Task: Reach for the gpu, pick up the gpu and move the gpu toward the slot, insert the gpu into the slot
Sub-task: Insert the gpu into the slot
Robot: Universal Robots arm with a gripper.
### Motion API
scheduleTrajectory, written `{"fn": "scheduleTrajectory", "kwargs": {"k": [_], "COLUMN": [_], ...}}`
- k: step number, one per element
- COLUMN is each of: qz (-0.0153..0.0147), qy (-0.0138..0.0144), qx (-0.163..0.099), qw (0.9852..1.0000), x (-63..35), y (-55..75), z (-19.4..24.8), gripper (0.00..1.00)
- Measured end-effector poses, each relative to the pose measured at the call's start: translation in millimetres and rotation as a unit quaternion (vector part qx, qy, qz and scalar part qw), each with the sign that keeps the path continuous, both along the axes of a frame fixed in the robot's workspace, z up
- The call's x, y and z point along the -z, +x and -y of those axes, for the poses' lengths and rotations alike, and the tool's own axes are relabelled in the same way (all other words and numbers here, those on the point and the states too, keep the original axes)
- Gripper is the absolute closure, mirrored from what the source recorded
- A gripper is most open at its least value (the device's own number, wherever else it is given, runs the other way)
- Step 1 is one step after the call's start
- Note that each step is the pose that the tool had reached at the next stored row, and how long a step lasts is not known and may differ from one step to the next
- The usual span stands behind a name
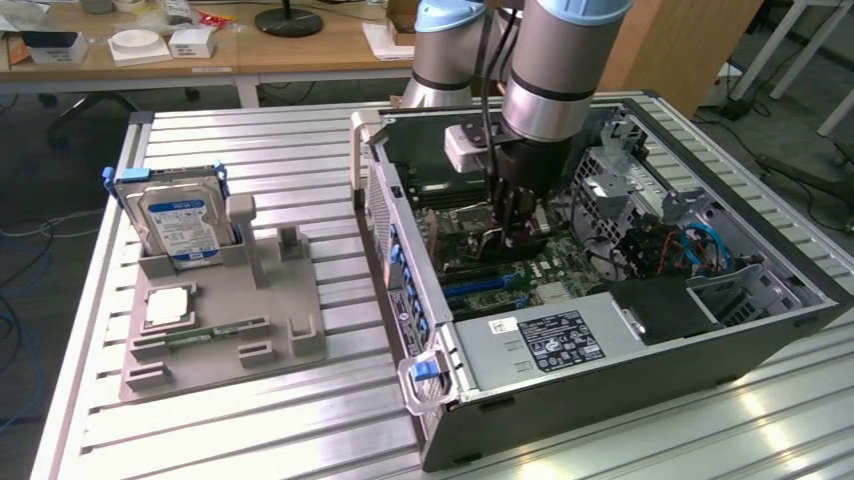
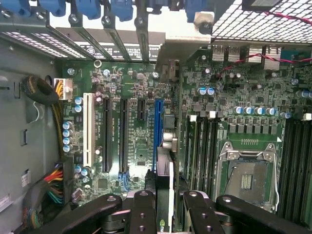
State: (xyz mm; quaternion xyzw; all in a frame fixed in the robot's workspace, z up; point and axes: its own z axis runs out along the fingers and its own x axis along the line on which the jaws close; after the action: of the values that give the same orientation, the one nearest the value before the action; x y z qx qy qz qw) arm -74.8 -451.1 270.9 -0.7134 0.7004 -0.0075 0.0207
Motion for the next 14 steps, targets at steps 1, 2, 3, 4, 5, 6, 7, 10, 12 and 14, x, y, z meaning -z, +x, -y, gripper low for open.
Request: {"fn": "scheduleTrajectory", "kwargs": {"k": [1, 2, 3, 4, 5, 6, 7, 10, 12, 14], "qz": [0.0000, 0.0000, 0.0000, 0.0000, 0.0000, 0.0000, 0.0000, 0.0000, 0.0000, 0.0000], "qy": [-0.0001, 0.0000, 0.0000, 0.0000, 0.0000, 0.0000, 0.0001, -0.0001, 0.0000, -0.0001], "qx": [0.000, 0.000, 0.000, 0.000, 0.000, 0.000, 0.000, 0.000, 0.000, 0.000], "qw": [1.0000, 1.0000, 1.0000, 1.0000, 1.0000, 1.0000, 1.0000, 1.0000, 1.0000, 1.0000], "x": [0.0, 0.1, 0.2, 0.3, 0.3, 0.5, 0.8, 1.5, 1.8, 2.2], "y": [-0.1, -0.1, -0.1, -0.1, -0.1, -0.2, -0.5, -1.5, -1.6, -2.3], "z": [0.5, 1.2, 2.1, 3.1, 4.0, 4.5, 4.6, 4.7, 5.7, 6.4], "gripper": [0.73, 0.73, 0.73, 0.73, 0.73, 0.73, 0.73, 0.73, 0.73, 0.73]}}
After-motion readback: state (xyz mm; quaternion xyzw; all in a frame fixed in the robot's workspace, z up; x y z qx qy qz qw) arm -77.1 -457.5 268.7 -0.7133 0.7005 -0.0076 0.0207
